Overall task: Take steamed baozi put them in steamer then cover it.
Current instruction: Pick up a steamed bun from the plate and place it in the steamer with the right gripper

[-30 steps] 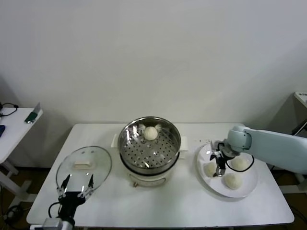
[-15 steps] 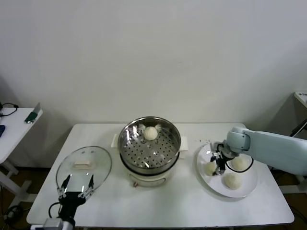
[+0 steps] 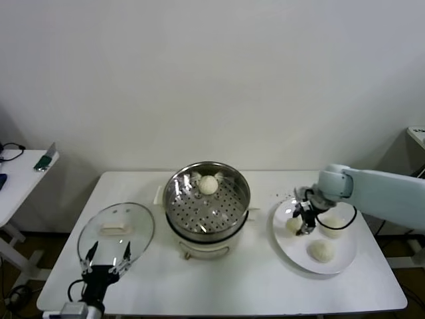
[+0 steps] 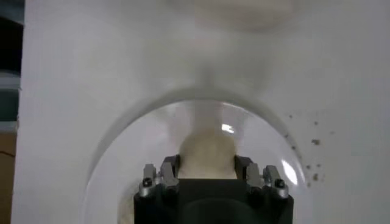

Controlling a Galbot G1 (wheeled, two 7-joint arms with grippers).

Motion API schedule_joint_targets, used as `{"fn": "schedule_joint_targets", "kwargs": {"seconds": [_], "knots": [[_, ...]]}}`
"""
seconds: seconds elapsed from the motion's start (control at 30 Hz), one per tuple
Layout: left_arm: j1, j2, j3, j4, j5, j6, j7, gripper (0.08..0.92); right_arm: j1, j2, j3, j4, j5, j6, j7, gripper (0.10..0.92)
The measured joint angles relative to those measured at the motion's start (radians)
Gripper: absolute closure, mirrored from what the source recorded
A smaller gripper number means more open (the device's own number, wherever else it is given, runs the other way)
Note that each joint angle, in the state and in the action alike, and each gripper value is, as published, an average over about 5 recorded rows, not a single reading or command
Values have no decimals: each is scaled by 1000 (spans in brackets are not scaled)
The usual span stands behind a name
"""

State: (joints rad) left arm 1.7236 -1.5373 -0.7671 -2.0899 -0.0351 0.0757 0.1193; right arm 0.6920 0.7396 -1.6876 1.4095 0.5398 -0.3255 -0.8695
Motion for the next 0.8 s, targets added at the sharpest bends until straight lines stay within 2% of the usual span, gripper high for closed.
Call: {"fn": "schedule_joint_targets", "kwargs": {"seconds": [0.37,0.8], "knots": [[2,4,-1,-8,-3,1,1,177,280,135,-8,65,214,-19,-36,414],[-1,-9,5,-27,-5,9,2,177,233,423,78,44,337,-117,80,414]]}}
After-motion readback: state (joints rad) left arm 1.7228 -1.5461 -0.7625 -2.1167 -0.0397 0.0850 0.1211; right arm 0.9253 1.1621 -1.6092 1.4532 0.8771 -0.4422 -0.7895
